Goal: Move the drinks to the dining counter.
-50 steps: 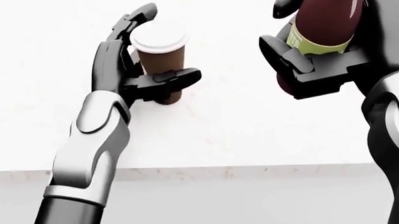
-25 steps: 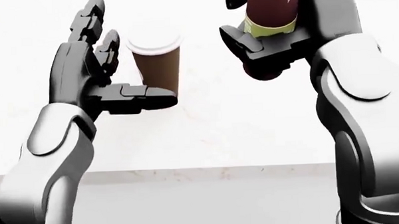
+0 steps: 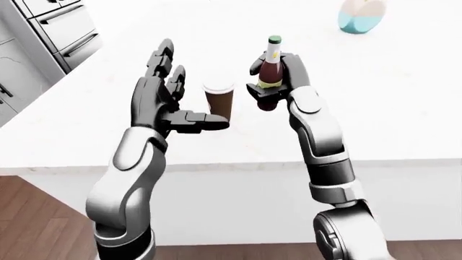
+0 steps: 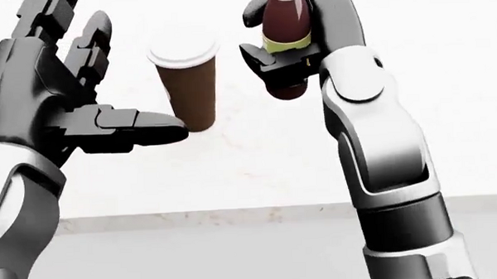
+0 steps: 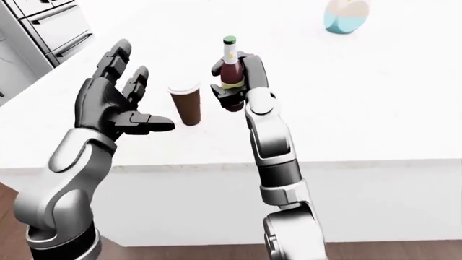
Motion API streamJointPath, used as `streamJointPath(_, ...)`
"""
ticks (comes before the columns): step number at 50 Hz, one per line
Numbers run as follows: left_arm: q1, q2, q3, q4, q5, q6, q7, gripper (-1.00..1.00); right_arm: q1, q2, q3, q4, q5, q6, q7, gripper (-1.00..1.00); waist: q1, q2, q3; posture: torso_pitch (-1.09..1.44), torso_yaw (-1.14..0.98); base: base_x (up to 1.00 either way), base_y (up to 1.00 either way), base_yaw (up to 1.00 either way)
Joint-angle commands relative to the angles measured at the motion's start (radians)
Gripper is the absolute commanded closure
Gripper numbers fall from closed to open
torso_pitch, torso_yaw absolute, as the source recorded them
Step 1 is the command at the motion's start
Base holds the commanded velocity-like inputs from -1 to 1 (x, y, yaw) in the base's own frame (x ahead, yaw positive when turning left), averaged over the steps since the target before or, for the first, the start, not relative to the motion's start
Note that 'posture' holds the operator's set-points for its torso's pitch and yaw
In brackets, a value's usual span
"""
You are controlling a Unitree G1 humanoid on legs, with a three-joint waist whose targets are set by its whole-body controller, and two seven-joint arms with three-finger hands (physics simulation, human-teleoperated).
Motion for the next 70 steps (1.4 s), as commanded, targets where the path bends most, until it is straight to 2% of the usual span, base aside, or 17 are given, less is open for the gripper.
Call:
streamJointPath(1, -0.027, 0.008, 0.015, -0.034, -0.012, -0.027, 0.007, -1.00, -0.039, 0.004, -0.004, -0.012, -0.005, -0.083, -0.036, 1.00, 0.000, 0.002, -0.030, 0.00, 0.00, 0.00, 0.00, 0.00)
streamJointPath(13, -0.002, 0.016, 0.019, -0.089, -0.049, -0.014, 0.028, -1.00, -0.033, 0.025, 0.003, 0.084, 0.002, -0.150, -0.076, 1.00, 0.000, 0.001, -0.031, 0.00, 0.00, 0.00, 0.00, 0.00)
streamJointPath(24, 0.006, 0.025, 0.027, -0.079, -0.064, -0.032, 0.033, -1.00, -0.031, 0.027, 0.003, 0.151, 0.009, -0.120, -0.093, 1.00, 0.001, 0.000, -0.032, 0.00, 0.00, 0.00, 0.00, 0.00)
streamJointPath(34, 0.004, 0.029, 0.025, -0.084, -0.070, -0.031, 0.041, -1.00, -0.020, 0.029, 0.000, 0.203, 0.015, -0.149, -0.101, 1.00, 0.002, 0.000, -0.032, 0.00, 0.00, 0.00, 0.00, 0.00)
streamJointPath(35, 0.004, 0.030, 0.026, -0.082, -0.069, -0.032, 0.040, -1.00, -0.020, 0.030, 0.001, 0.206, 0.016, -0.153, -0.101, 0.97, 0.002, 0.001, -0.032, 0.00, 0.00, 0.00, 0.00, 0.00)
streamJointPath(37, 0.004, 0.030, 0.027, -0.082, -0.070, -0.032, 0.040, -1.00, -0.018, 0.029, 0.001, 0.203, 0.016, -0.151, -0.101, 0.72, 0.002, 0.001, -0.033, 0.00, 0.00, 0.00, 0.00, 0.00)
streamJointPath(39, 0.003, 0.030, 0.026, -0.086, -0.071, -0.029, 0.041, -1.00, -0.018, 0.028, 0.000, 0.203, 0.016, -0.152, -0.102, 0.61, 0.002, 0.001, -0.034, 0.00, 0.00, 0.00, 0.00, 0.00)
streamJointPath(43, 0.004, 0.029, 0.024, -0.086, -0.070, -0.031, 0.041, -1.00, -0.013, 0.029, 0.002, 0.200, 0.015, -0.151, -0.101, 0.58, 0.003, 0.000, -0.033, 0.00, 0.00, 0.00, 0.00, 0.00)
streamJointPath(49, 0.012, 0.025, 0.022, -0.077, -0.062, -0.049, 0.034, -1.00, -0.004, 0.030, 0.001, 0.219, 0.017, -0.175, -0.100, 0.24, 0.003, 0.000, -0.034, 0.00, 0.00, 0.00, 0.00, 0.00)
streamJointPath(56, 0.018, 0.021, 0.020, -0.077, -0.058, -0.054, 0.032, -1.00, 0.002, 0.030, 0.002, 0.232, 0.017, -0.194, -0.093, 0.01, 0.003, -0.001, -0.036, 0.00, 0.00, 0.00, 0.00, 0.00)
streamJointPath(61, 0.015, 0.022, 0.024, -0.079, -0.061, -0.049, 0.034, -1.00, 0.001, 0.030, 0.001, 0.239, 0.019, -0.196, -0.092, -0.36, 0.003, -0.001, -0.037, 0.00, 0.00, 0.00, 0.00, 0.00)
streamJointPath(66, 0.011, 0.023, 0.023, -0.084, -0.065, -0.041, 0.040, -1.00, 0.003, 0.029, 0.001, 0.235, 0.020, -0.193, -0.092, -0.59, 0.003, -0.001, -0.037, 0.00, 0.00, 0.00, 0.00, 0.00)
streamJointPath(70, 0.011, 0.024, 0.024, -0.085, -0.066, -0.041, 0.041, -1.00, 0.003, 0.028, 0.000, 0.235, 0.020, -0.193, -0.090, -0.61, 0.003, 0.000, -0.038, 0.00, 0.00, 0.00, 0.00, 0.00)
